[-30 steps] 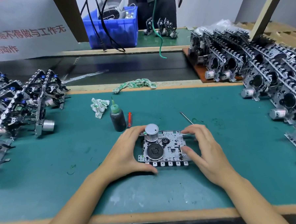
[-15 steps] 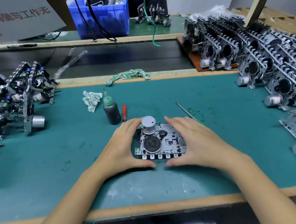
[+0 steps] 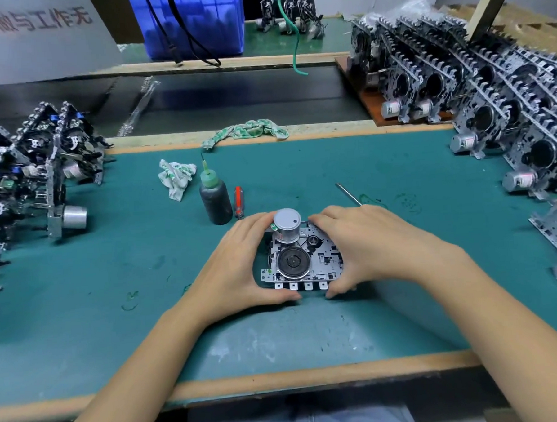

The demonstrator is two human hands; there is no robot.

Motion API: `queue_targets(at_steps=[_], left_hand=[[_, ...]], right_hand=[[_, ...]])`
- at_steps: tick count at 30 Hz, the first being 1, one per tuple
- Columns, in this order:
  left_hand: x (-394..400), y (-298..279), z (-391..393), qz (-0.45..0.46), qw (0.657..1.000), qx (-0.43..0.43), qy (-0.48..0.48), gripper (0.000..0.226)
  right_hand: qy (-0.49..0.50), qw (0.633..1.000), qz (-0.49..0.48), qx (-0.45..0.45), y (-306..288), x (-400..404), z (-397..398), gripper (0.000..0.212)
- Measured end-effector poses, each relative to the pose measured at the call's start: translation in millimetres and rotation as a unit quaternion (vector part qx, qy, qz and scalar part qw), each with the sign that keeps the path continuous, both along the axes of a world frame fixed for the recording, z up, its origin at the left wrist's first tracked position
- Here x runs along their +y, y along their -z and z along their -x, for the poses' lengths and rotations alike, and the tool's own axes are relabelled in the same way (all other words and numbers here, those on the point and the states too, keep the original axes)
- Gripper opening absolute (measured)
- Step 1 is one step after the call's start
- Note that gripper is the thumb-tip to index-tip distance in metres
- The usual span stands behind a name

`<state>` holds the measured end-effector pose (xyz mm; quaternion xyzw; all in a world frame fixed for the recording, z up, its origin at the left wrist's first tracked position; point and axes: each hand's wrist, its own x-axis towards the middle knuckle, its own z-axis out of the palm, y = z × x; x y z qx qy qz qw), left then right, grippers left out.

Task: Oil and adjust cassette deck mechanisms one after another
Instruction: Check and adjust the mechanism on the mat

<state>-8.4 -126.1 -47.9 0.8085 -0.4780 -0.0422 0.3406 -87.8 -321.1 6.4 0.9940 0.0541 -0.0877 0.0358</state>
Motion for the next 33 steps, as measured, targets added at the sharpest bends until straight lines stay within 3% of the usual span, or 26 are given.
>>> queue_targets(at_steps=[4, 8, 10, 23, 29, 33], left_hand=[[0.4, 0.4, -0.5, 0.012, 1.0, -0.008, 0.003, 0.099], [0.4, 1.6, -0.8, 0.011, 1.0, 0.001, 0.003, 0.098], [0.2, 0.8, -0.5, 0.015, 1.0, 0.005, 0.005, 0.096], [0.5, 1.8, -1.5, 0.013, 1.0, 0.009, 0.007, 0.098], [0.6, 2.4, -1.1, 0.02, 1.0, 0.004, 0.013, 0.096], [0.0, 2.6, -2.3, 0.029, 0.999, -0.022, 0.013, 0.097]], right_hand=[[-0.004, 1.0, -0.02, -0.01, 2.9, -2.1, 1.3, 0.098], [0.028, 0.99, -0.124, 0.066, 2.8, -11.7, 5.6, 0.129], [0.036, 0.985, -0.149, 0.077, 2.3, -17.6, 8.5, 0.135], [0.078, 0.967, -0.211, 0.123, 3.5, -29.3, 20.4, 0.126], [0.072, 0.983, -0.147, 0.078, 2.6, -9.5, 13.7, 0.12], [0.055, 0.995, -0.079, 0.038, 1.2, -2.4, 6.0, 0.103]])
